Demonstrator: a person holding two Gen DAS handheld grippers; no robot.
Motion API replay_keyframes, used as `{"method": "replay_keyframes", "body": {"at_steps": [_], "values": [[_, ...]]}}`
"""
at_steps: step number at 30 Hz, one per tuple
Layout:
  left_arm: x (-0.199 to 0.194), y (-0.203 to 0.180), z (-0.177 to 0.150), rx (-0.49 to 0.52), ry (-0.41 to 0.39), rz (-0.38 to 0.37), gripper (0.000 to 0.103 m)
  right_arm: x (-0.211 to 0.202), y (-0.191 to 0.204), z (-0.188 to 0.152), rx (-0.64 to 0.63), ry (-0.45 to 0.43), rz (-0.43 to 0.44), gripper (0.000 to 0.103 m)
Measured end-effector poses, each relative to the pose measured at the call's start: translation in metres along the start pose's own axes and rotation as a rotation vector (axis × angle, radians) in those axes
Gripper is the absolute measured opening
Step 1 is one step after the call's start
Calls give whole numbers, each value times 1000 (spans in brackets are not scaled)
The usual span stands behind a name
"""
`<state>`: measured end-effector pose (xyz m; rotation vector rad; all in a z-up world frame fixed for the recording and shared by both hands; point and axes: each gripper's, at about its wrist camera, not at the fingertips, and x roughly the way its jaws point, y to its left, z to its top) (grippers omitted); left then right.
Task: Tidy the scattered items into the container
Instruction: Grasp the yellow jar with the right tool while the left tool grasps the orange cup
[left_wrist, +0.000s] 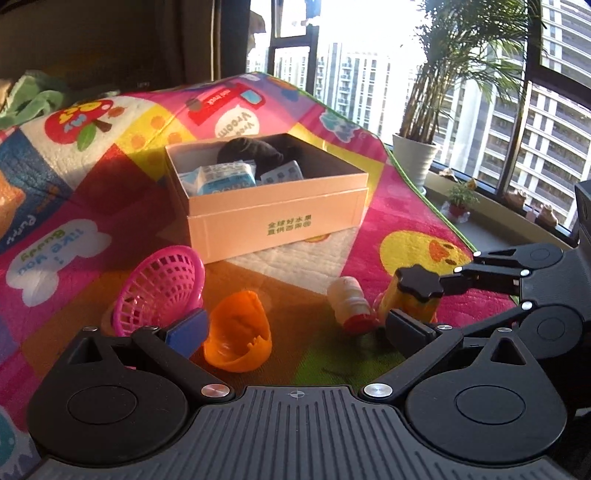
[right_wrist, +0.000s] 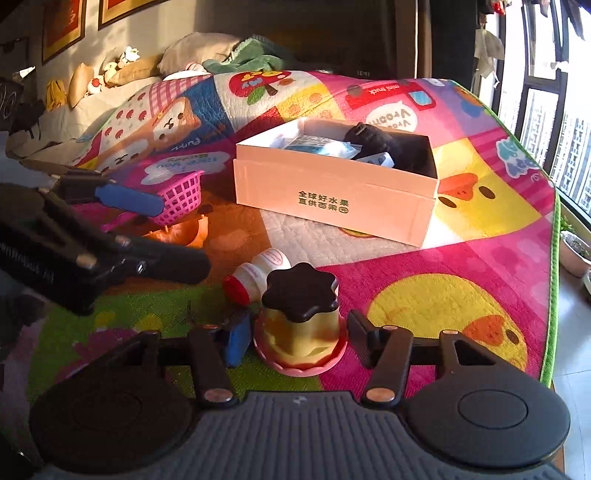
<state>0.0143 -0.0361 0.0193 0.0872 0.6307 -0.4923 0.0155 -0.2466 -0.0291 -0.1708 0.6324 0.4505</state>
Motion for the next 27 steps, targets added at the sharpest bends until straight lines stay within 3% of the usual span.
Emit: {"method": "replay_keyframes", "body": {"at_steps": [8, 14, 15, 16, 20, 25, 27], "values": [[19, 25, -1, -75, 36, 16, 103, -1, -4, -2, 17, 1, -20, 60], [19, 37, -2, -123, 47, -21, 101, -1, -3, -1, 21, 8, -26, 60], [19, 36, -2, -117, 46, -21, 96, -1, -2, -1, 20, 8, -26, 60], [20, 34, -1, -106, 47, -17, 83, -1, -2, -1, 18, 9, -26, 60], [22, 29, -1, -66, 47, 2, 78, -2, -1, 0, 13, 16, -19, 56], [20, 23, -2, -26, 45, 19, 55, -6, 1, -1, 7, 22, -19, 56], [16, 20, -1, -19, 40, 21, 55, -8, 1, -1, 6, 24, -20, 56]]}}
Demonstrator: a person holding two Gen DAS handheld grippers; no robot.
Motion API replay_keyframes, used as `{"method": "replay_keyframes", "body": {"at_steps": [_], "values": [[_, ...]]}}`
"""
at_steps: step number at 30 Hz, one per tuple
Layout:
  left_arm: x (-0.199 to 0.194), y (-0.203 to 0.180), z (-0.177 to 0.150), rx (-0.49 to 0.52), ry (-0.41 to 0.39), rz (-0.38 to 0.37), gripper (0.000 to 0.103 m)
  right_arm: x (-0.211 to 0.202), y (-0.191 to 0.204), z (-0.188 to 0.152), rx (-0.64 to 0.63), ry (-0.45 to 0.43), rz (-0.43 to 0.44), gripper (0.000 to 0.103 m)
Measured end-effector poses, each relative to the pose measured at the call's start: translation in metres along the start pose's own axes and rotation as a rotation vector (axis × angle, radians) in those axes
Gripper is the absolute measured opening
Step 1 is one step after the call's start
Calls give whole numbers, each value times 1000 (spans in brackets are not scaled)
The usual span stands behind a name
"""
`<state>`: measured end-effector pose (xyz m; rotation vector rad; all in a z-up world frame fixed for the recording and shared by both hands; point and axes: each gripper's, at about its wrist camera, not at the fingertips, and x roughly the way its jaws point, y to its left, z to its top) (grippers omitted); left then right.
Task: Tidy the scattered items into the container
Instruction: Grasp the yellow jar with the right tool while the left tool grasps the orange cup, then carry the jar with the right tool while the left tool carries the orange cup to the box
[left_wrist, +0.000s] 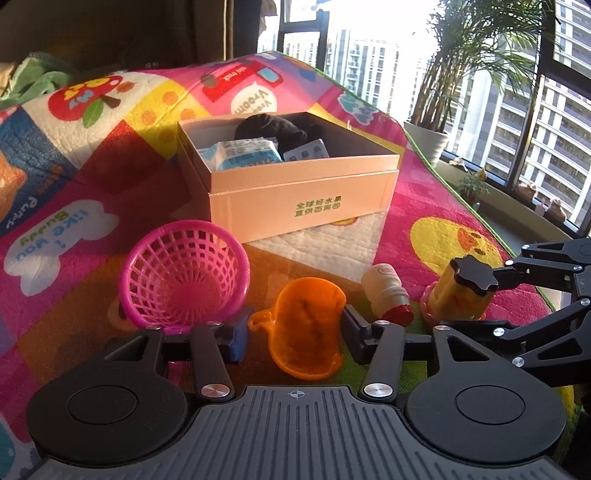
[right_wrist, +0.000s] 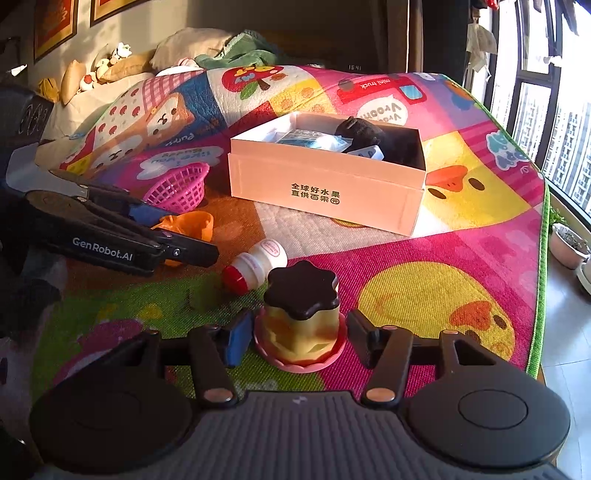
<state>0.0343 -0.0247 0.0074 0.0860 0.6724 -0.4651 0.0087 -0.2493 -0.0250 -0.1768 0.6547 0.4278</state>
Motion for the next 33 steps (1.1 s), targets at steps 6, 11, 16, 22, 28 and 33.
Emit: {"method": "replay_keyframes", "body": {"at_steps": [6, 11, 16, 22, 28, 33], "values": [[-30, -15, 17, 70, -73, -5, 31, -16, -12, 9, 35, -10, -3, 56], [-55, -21, 49, 148, -171, 19, 31, -41, -29, 47, 89, -93, 7, 56], [-59, -21, 43, 143, -164, -23, 65, -59, -39, 74, 114, -193, -11, 56], [-33, -18, 4, 72, -53, -84, 73, -36, -39, 43, 144, -92, -5, 56], [-2, -1, 3, 12, -17, -36, 81, -10, -33, 12, 162, 13, 1, 56], [16, 5, 7, 1, 8, -31, 81, -1, -25, 7, 137, 33, 9, 56]]}}
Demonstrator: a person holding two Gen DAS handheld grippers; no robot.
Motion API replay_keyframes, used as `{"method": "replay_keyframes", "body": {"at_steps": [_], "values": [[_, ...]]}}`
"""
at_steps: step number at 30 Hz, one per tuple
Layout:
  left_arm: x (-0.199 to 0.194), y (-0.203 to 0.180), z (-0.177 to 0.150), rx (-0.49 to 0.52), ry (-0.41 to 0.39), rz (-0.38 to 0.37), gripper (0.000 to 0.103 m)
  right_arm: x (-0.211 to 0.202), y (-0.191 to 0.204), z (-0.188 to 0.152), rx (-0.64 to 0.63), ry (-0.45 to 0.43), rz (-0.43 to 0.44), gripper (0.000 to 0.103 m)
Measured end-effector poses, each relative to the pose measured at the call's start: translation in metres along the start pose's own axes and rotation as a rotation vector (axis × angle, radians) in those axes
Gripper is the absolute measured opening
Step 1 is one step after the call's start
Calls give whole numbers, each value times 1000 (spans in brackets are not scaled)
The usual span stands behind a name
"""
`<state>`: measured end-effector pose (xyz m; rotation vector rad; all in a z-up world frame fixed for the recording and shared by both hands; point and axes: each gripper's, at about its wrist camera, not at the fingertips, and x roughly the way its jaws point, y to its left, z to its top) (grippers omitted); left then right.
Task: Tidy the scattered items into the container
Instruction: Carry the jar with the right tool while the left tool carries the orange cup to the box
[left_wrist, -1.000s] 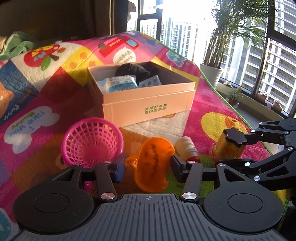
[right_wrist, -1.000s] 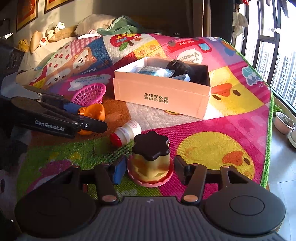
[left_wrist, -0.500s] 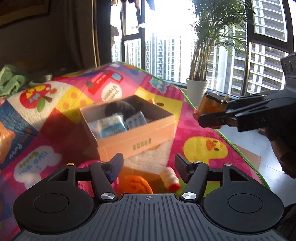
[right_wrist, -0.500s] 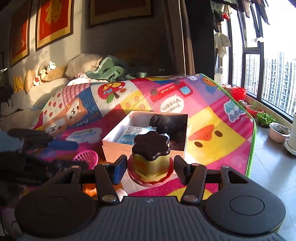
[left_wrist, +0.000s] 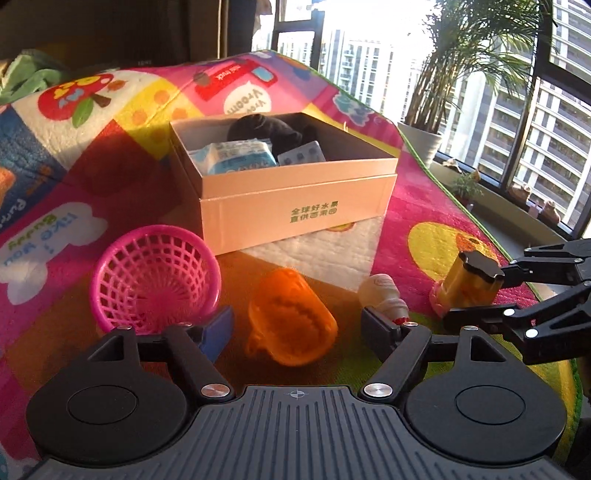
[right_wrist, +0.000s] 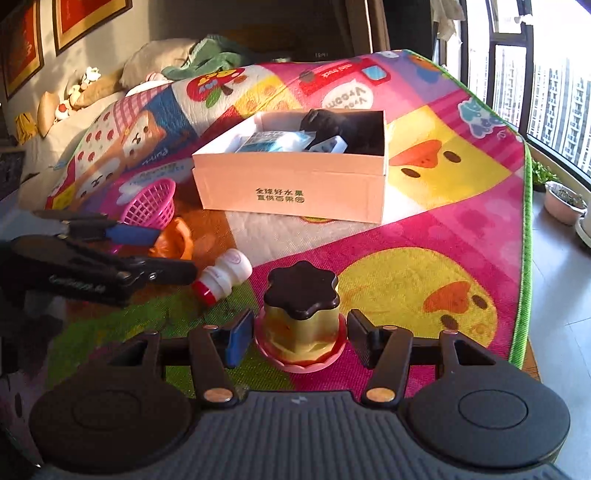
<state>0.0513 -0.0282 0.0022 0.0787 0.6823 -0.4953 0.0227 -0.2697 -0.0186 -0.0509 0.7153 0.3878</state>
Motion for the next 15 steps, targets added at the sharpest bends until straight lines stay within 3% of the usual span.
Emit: {"method": "replay_keyframes", "body": {"at_steps": [5, 8, 11, 15], "values": [[4, -6, 0, 36, 1, -16, 78, 3, 6, -1, -25, 6, 4, 56], [4, -7, 1, 39, 0, -7, 72, 3, 7, -1, -32, 8, 1, 56], [2, -9, 1, 55, 4, 1, 56, 3, 8, 0, -37, 15, -3, 56], [-9, -19, 1, 105, -4, 13, 56, 0, 10, 0, -40, 34, -8, 56]]}}
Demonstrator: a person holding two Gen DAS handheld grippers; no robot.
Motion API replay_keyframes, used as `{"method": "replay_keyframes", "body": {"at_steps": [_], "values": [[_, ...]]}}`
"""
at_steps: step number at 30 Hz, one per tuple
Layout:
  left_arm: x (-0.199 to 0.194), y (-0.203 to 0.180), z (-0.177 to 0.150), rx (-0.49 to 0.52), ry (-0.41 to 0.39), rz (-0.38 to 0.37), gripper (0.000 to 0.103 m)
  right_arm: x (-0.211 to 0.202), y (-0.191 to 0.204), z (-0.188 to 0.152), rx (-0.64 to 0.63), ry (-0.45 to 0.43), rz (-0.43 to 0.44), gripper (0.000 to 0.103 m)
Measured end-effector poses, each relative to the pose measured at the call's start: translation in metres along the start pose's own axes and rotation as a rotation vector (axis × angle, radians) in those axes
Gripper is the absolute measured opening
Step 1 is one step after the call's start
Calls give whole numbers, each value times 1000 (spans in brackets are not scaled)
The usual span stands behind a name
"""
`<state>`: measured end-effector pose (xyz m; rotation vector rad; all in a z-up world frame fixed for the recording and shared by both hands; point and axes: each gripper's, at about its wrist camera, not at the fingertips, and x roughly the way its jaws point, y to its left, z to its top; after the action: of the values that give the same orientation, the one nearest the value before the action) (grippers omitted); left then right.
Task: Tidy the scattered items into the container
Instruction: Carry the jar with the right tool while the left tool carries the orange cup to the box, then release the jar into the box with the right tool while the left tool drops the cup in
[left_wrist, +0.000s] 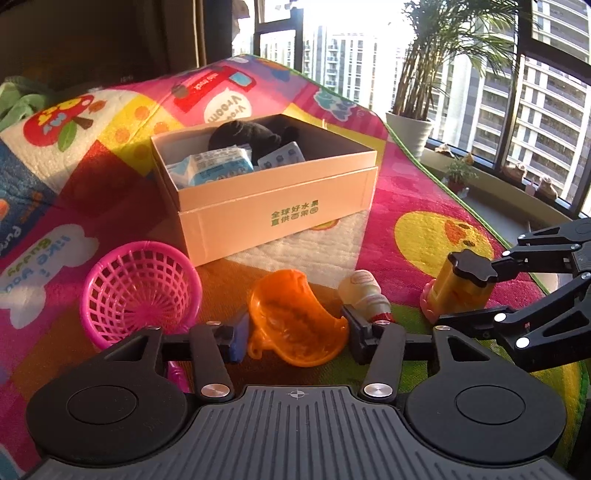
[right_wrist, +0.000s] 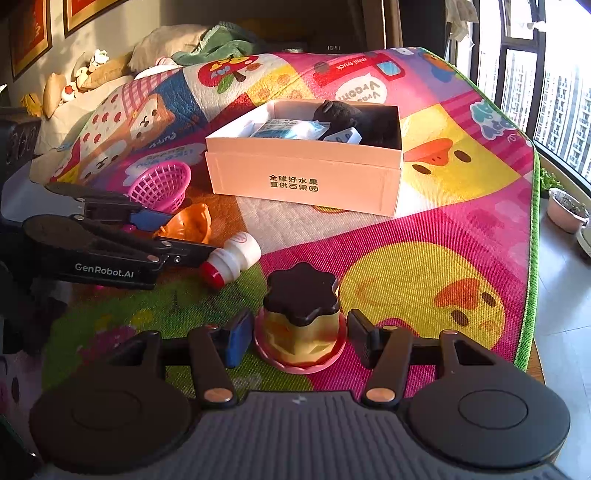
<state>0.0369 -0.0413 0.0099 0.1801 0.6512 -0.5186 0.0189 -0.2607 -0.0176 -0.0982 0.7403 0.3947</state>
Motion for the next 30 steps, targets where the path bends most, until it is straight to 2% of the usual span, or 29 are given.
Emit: {"method": "replay_keyframes", "body": {"at_steps": [4, 7, 12, 15, 17, 19, 24, 27, 29, 30], "values": [[-25, -6, 11, 36, -43, -1, 56, -11, 1, 4, 14, -13, -1, 56], [-51, -3, 39, 55, -117, 8, 56, -32, 0, 28, 5, -91, -19, 56], [-83, 11, 113, 137, -266, 85, 56, -81, -12, 113, -15, -352, -85, 56], [-79, 27, 153, 106, -302, 92, 56, -88, -32, 167, 63, -423, -52, 56], [-65, 42, 171, 55, -293, 54, 56, -75, -43, 188, 100, -415, -23, 56], [-43, 55, 181, 26, -270, 29, 56, -50, -46, 195, 96, -385, -25, 56], [36, 84, 190, -55, -162, -16, 56, 29, -57, 178, 115, -246, -41, 56], [81, 105, 188, -124, -101, -17, 57, 65, -65, 169, 147, -179, -35, 56], [99, 121, 185, -184, -80, -20, 61, 79, -70, 166, 167, -144, -13, 57], [101, 126, 181, -219, -84, -23, 69, 82, -72, 164, 182, -140, -3, 61]]}}
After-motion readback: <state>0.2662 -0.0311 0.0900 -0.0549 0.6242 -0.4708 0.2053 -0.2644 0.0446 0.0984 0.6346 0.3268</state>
